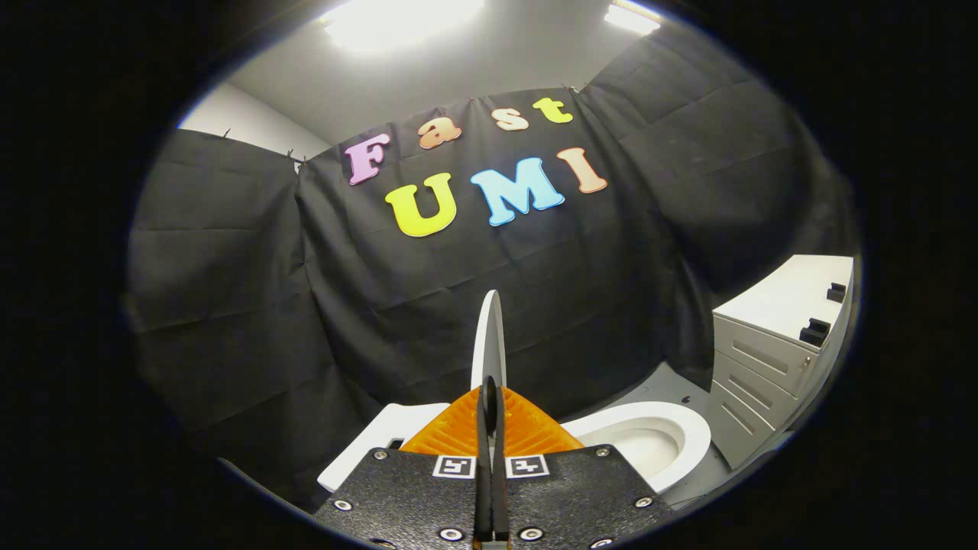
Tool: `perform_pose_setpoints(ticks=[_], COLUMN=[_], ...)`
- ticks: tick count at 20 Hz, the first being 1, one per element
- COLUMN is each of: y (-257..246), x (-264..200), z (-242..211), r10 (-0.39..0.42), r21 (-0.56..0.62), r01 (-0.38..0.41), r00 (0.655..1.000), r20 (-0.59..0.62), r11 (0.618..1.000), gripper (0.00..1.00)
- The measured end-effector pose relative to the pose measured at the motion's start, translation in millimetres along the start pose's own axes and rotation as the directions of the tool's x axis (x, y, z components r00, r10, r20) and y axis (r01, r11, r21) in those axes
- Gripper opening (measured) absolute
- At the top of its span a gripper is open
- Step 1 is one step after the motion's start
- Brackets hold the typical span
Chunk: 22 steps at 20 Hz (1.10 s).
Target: Open the toilet lid.
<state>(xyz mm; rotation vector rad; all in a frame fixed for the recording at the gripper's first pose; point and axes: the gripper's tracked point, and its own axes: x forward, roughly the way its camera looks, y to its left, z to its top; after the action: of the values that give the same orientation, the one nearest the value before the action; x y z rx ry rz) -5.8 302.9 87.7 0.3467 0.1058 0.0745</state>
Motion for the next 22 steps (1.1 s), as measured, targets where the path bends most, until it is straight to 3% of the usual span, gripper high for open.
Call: perform_pose_setpoints(ticks=[22], y=[126], x=[5], z=[-29], r10=[0.177], r21=[-0.223], r01=[-0.182], r00=[0.983], r20=[-0.041], r11=[0.958], gripper=[0.00])
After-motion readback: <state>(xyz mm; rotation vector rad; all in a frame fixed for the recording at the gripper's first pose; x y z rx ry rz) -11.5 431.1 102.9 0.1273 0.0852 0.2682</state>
